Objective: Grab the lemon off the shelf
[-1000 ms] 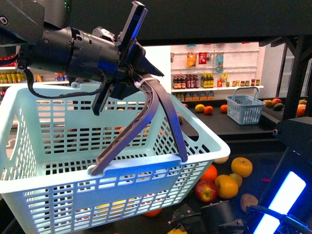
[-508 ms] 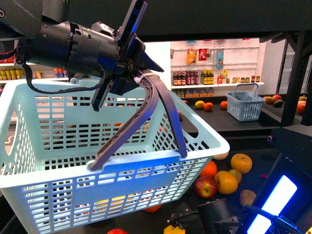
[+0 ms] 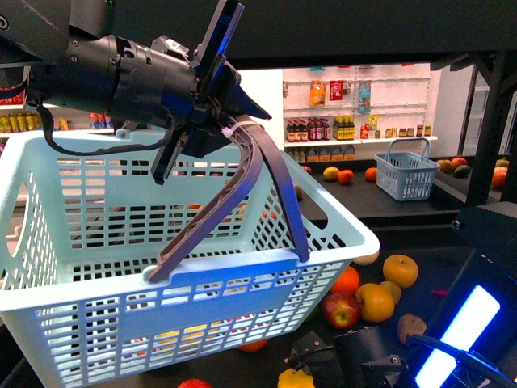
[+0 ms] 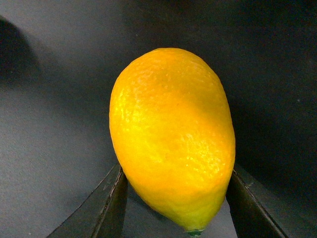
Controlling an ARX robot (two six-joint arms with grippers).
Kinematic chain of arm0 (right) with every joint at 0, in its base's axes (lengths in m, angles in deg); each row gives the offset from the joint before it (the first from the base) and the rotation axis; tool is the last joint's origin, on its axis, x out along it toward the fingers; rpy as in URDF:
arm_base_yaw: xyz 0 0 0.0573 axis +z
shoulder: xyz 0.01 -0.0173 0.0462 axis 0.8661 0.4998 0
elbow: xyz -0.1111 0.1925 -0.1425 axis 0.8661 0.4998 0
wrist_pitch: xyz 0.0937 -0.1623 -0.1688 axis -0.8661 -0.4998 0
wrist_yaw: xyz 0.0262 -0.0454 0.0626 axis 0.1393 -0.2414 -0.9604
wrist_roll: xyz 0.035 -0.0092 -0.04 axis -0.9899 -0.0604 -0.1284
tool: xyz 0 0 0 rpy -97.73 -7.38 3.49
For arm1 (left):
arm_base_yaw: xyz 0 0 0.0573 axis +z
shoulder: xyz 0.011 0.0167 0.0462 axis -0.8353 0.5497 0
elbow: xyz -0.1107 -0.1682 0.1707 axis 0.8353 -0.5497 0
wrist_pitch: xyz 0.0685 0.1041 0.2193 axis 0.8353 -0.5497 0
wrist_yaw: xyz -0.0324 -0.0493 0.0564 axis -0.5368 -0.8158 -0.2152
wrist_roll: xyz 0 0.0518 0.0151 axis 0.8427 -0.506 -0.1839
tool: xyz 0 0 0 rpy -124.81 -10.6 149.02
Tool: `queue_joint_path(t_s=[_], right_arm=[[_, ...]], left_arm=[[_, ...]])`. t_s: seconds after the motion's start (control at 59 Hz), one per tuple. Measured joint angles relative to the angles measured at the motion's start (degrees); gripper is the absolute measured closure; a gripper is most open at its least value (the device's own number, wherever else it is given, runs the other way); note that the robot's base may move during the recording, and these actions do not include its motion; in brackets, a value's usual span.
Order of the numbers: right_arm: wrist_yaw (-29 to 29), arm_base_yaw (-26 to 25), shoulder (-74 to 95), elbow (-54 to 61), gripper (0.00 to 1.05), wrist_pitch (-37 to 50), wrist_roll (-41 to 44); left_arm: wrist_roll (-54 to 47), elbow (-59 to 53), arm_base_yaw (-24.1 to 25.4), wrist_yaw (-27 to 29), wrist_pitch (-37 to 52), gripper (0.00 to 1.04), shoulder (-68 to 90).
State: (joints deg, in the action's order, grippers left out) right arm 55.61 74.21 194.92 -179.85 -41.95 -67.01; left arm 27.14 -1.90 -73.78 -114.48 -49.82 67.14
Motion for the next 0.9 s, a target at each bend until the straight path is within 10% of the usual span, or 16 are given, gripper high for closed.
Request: queue_joint_path(t_s=[0.61, 0.898], right_arm=[[4.8, -16.7, -17.3, 11.8, 0.56, 0.4, 4.6], [-2.3, -22.5, -41.7, 19.4, 0.56, 0.5, -2.6]], left_arm=[[0.0, 0.0, 0.0, 0.0, 0.0, 0.93, 0.0], [0.0, 0.0, 0.0, 0.0, 0.0, 0.93, 0.0]])
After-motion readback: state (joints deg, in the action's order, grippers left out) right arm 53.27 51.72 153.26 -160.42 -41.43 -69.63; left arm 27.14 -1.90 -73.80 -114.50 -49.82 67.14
